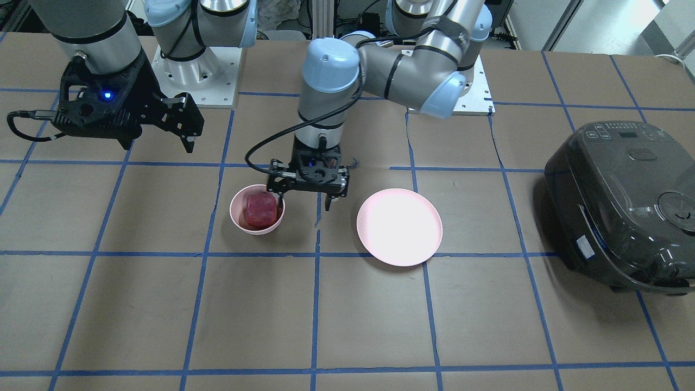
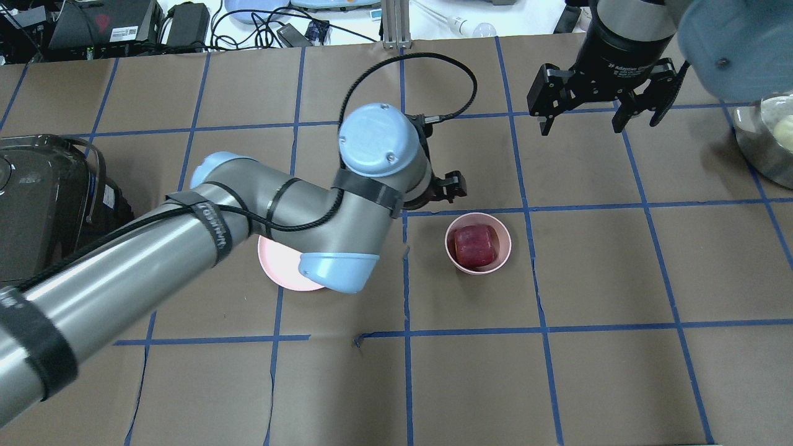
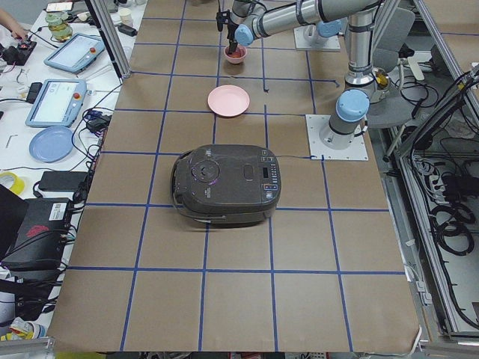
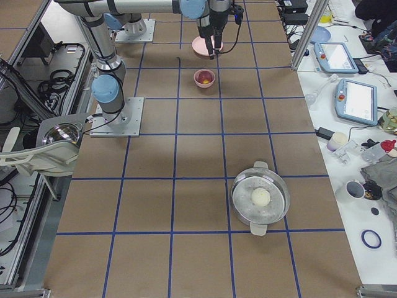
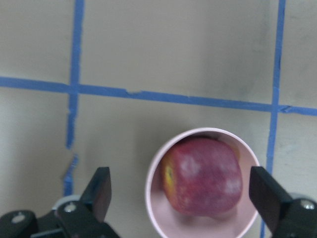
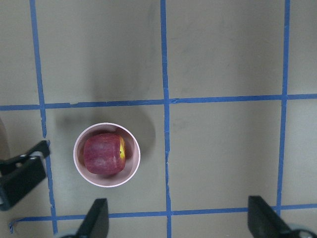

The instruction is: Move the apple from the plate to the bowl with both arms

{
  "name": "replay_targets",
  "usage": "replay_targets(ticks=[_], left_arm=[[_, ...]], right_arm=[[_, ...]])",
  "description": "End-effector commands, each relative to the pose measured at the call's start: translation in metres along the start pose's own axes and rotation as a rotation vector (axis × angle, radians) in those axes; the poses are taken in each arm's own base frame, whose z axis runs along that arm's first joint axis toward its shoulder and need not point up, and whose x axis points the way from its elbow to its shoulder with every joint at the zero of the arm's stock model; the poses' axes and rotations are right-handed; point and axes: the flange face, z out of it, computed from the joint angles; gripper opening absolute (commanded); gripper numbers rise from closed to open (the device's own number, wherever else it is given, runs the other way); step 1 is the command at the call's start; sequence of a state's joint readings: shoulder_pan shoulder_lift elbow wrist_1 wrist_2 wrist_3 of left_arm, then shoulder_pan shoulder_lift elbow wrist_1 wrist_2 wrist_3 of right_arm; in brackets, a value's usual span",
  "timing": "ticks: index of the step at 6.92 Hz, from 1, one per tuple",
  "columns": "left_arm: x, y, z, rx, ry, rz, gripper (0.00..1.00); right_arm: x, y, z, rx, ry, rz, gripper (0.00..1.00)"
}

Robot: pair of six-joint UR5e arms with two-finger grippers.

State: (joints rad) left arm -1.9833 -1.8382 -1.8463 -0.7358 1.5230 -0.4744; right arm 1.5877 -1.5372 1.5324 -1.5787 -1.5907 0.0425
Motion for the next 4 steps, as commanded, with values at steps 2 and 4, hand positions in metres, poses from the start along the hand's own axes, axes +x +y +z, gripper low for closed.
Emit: replay_targets(ticks=[2,4], left_arm=[[-0.15,-0.033,-0.095,-0.174,-0.111,0.052,1.0],[-0.191,-0.061,-0.179,-0.186,-0.126,0.0,1.0]], right_arm=[[0.0,-0.001,0.0,0.004,0.0,-0.001,1.0],[0.0,-0.001,0.0,0.006,0.001,-0.001,1.0]])
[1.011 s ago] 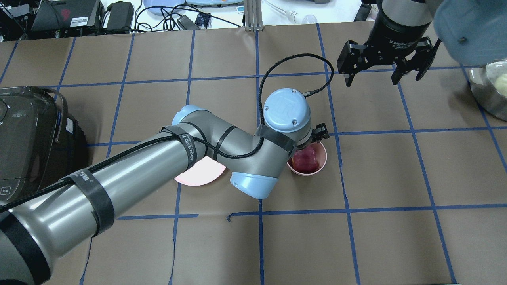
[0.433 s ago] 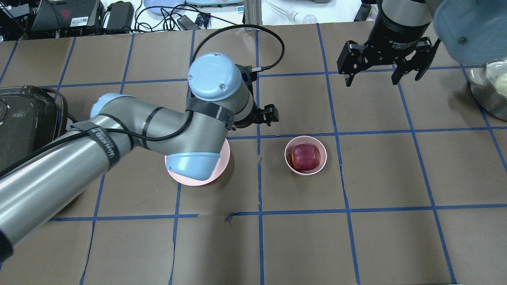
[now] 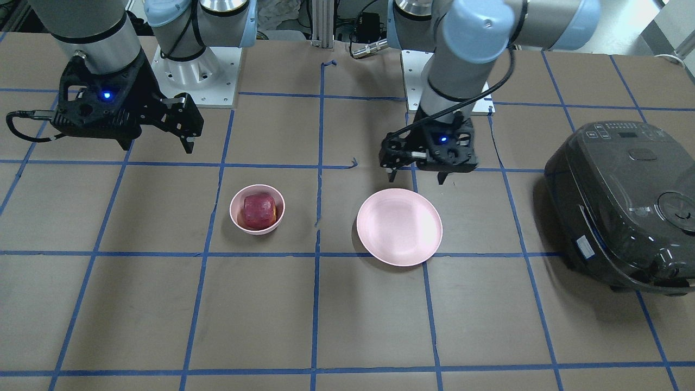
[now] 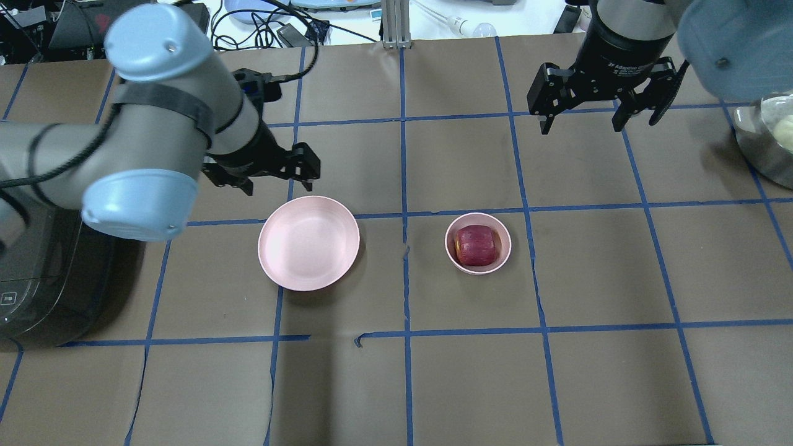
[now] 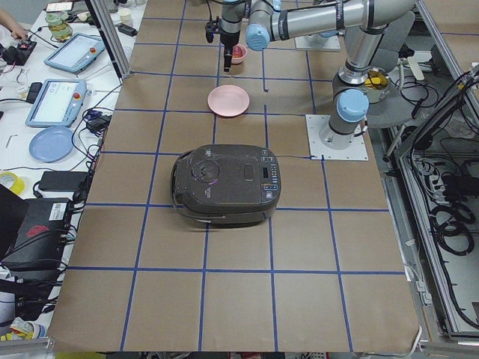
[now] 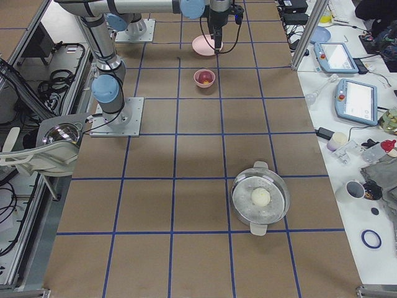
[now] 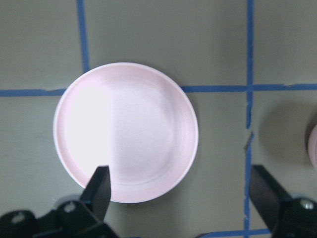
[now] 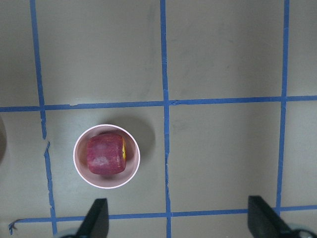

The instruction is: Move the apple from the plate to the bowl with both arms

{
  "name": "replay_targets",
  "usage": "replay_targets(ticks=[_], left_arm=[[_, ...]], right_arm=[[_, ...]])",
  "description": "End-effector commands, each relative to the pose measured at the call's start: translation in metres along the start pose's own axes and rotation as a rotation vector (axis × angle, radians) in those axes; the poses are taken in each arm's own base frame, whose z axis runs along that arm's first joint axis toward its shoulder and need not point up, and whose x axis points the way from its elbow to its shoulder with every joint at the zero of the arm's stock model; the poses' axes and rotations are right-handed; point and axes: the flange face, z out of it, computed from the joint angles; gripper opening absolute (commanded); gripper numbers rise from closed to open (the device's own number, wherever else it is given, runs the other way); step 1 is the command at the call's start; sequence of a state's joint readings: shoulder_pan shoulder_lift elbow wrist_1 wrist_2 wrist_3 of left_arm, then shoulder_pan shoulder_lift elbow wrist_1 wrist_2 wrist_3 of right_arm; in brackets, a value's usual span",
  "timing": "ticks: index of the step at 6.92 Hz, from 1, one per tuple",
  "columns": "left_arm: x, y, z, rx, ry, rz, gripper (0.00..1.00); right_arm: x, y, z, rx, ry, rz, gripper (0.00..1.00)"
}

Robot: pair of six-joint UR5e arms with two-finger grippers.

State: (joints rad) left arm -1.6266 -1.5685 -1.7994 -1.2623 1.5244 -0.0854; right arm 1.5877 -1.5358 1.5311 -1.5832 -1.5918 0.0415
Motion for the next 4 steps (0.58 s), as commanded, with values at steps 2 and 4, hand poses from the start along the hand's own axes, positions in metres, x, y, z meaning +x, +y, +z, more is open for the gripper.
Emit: replay_targets(ticks=[2,4], left_arm=[[-0.025,-0.009,-0.108,-0.027,-0.04,-0.04,1.0],[-0.026,-0.015,-0.107,-0.02,-0.043,-0.052,1.0]], right_arm=[[-0.001,0.0,-0.001,0.003,0.0,-0.002,1.0],[-0.001,0.0,-0.001,0.003,0.0,-0.002,1.0]])
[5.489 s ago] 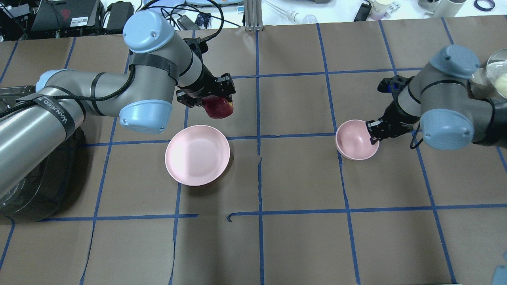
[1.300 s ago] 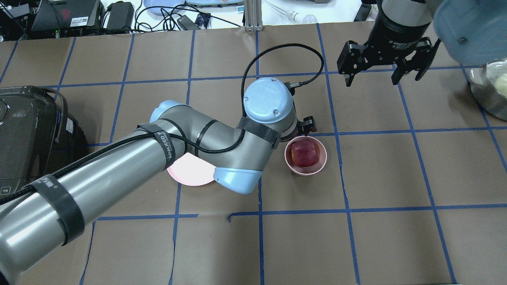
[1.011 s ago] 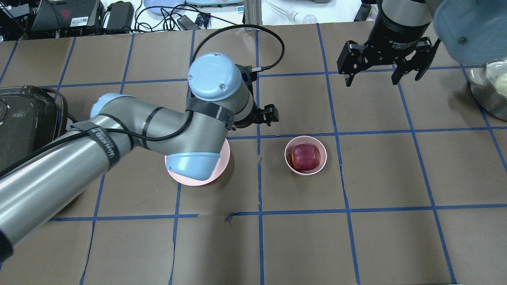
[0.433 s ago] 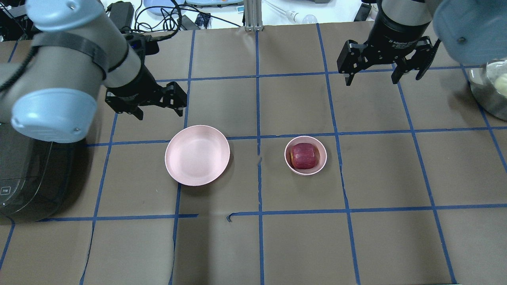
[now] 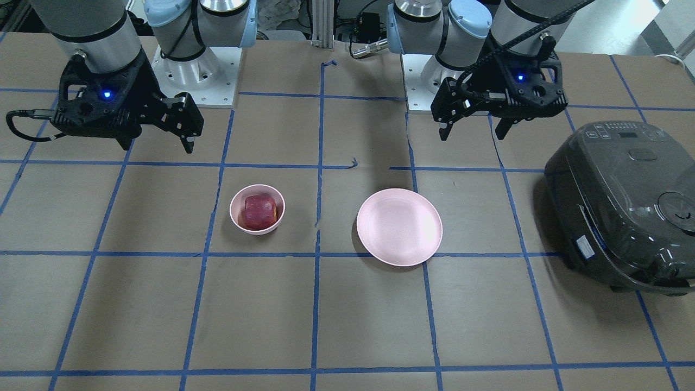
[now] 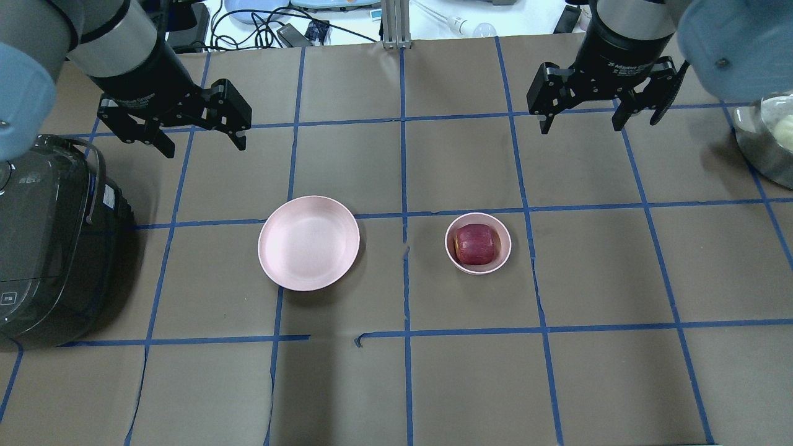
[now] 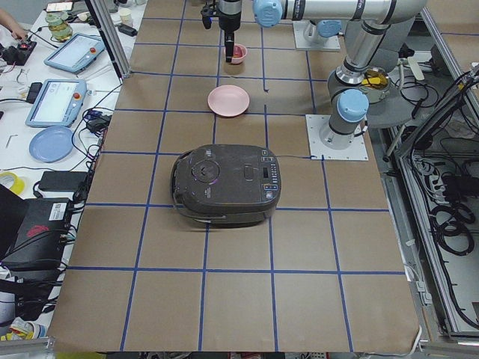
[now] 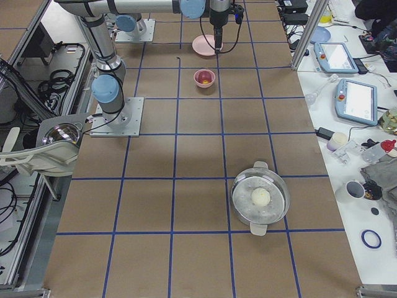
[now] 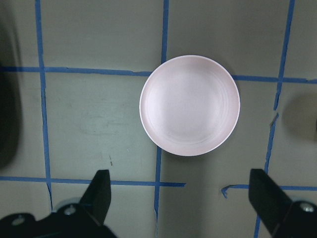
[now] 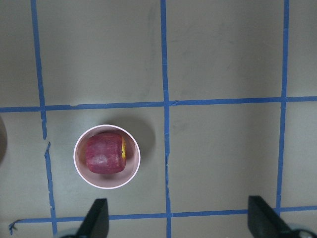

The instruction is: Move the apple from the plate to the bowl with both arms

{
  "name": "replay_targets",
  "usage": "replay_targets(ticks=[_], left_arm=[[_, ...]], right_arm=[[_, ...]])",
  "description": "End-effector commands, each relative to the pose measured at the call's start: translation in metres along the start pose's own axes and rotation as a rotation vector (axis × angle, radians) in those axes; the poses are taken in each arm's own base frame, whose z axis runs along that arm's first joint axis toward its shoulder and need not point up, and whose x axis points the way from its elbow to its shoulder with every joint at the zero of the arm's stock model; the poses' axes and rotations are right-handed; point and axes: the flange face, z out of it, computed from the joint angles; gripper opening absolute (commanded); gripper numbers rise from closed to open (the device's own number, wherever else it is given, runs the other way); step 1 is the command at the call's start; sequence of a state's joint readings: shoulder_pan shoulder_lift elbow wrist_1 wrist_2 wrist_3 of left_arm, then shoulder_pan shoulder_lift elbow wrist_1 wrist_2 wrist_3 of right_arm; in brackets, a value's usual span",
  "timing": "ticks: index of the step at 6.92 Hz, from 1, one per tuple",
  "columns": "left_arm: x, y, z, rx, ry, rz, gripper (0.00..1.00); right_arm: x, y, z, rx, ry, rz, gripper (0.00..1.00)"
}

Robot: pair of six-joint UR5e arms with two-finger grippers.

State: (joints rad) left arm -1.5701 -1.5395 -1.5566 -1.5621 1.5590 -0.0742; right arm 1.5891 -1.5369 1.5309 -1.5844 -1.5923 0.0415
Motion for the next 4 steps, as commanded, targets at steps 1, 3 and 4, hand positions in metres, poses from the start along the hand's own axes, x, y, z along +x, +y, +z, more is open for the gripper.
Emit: replay_targets(ticks=[1,3,4], left_arm=[[-0.0026,-0.0032,-0.0013,-0.006,-0.003,-0.008,1.0],[-0.002,-0.0026,0.0008,-0.009,-0.003,-0.007,1.0],[-0.0037,-0.0035,-0.0004,-0.003,-0.014,-0.005,1.0]], right_arm=[[-0.0001,0.0002,0.0001,-0.001,0.0,0.0,1.0],[-0.0001,-0.0004,0.0007,-0.001,0.0,0.0,1.0],[0.0007,-0.0004,0.001,-0.004,0.0,0.001,1.0]])
